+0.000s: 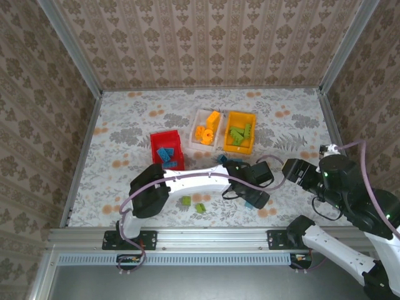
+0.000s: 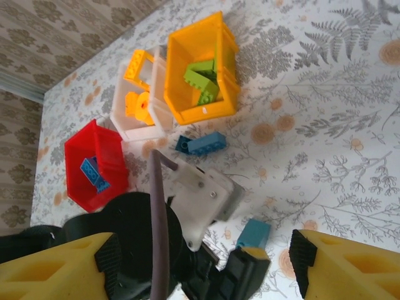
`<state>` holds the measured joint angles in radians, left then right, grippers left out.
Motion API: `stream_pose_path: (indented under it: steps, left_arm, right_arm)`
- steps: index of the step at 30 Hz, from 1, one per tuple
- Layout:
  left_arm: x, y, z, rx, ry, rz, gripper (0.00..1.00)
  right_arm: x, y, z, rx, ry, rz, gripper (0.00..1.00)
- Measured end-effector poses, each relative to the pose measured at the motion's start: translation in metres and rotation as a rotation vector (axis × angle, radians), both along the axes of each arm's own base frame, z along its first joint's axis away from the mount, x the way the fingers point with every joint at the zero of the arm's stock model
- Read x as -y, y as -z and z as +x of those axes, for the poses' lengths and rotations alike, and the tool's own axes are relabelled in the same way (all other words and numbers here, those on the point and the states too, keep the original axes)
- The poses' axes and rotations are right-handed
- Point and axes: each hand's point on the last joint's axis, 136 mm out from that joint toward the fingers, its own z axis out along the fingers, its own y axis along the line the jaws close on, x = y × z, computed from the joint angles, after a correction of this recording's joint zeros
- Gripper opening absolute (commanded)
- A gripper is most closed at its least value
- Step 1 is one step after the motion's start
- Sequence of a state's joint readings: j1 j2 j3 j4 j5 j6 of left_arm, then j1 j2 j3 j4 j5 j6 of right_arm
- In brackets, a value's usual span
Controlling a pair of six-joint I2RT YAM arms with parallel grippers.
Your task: Sort the legos into containers by color
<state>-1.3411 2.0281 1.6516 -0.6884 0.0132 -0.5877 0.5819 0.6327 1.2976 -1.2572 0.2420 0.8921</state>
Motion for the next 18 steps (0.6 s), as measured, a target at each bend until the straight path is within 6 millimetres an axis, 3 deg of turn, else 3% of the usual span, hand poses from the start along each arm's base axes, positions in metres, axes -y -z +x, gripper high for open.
stream_pose_path:
  steps: [5,13,18]
  left_arm:
    - [0.000,-0.004,-0.014,-0.042,-0.031,0.019,0.92]
    - [-0.005,0.036,-0.008,-0.073,-0.097,0.126,0.93]
    - [-0.012,0.060,-0.009,-0.094,-0.118,0.187,0.78]
  right_arm:
    - [0.002,-0.014,0.001,0.040,-0.005,-0.007,0.76]
    - [0.002,-0.014,0.001,0.041,-0.007,-0.010,0.77]
    - [0.000,-0.016,0.003,0.054,-0.009,-0.004,0.77]
